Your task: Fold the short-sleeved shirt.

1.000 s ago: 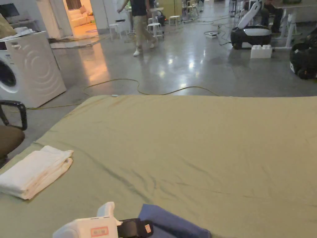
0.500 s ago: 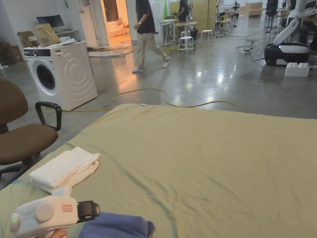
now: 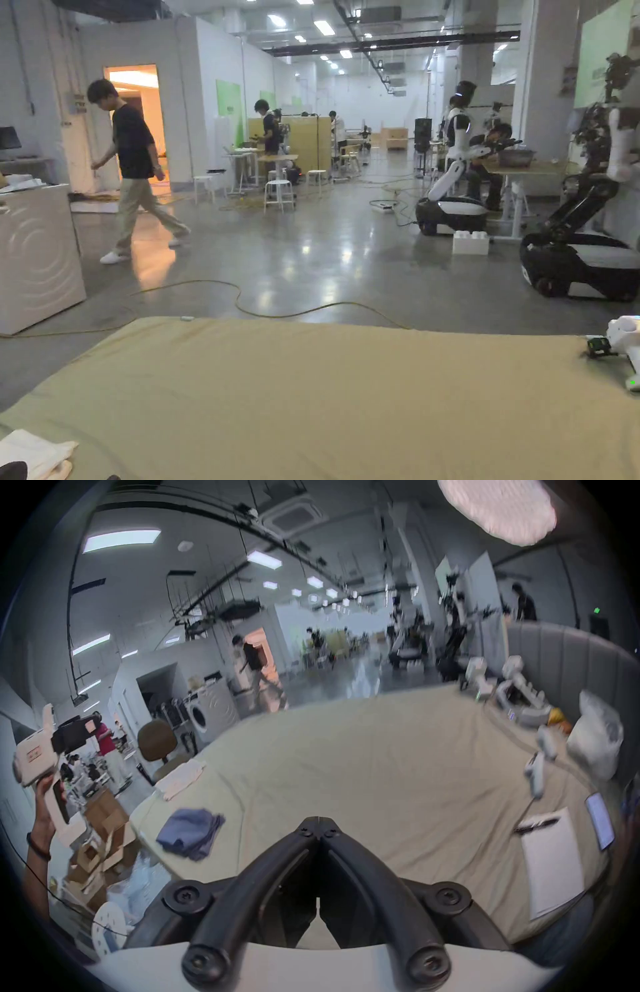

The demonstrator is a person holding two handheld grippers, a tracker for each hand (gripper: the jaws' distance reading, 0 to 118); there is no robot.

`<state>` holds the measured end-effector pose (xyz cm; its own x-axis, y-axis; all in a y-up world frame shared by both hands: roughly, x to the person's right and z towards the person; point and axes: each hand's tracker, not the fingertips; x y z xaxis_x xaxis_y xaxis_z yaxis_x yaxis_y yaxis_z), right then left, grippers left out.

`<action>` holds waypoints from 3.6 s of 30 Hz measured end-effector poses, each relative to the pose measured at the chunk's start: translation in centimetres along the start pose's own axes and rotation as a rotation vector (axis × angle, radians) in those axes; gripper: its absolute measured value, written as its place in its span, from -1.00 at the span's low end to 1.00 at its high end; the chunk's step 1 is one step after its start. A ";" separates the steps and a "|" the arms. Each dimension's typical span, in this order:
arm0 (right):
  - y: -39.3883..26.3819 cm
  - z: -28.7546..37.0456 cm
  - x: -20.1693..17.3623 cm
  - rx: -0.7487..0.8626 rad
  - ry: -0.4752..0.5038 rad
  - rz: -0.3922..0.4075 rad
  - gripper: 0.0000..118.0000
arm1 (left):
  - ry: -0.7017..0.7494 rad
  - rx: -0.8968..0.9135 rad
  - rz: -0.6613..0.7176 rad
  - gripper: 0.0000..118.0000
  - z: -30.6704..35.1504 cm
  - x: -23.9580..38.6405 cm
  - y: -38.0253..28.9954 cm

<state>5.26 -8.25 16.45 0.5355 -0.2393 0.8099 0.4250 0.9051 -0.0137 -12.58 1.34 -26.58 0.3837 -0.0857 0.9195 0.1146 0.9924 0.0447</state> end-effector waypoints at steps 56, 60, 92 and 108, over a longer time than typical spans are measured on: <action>4.1 8.9 -2.4 0.420 -0.110 0.114 1.00 | -0.106 0.099 0.092 0.85 4.4 5.4 0.3; 4.1 8.8 -2.1 0.423 -0.126 0.103 1.00 | -0.070 0.106 0.088 0.85 4.4 5.1 0.2; 4.0 8.7 -1.5 0.390 -0.129 0.061 1.00 | -0.073 0.060 0.074 0.85 4.4 5.5 0.0; 4.4 7.7 -0.9 0.276 -0.135 -0.034 1.00 | -0.097 0.060 0.091 0.85 4.4 5.5 0.0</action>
<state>1.04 -1.31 20.22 0.4149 -0.2391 0.8779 0.2172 0.9630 0.1596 -14.44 1.28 -19.78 0.2996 0.0112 0.9540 0.0269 0.9994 -0.0202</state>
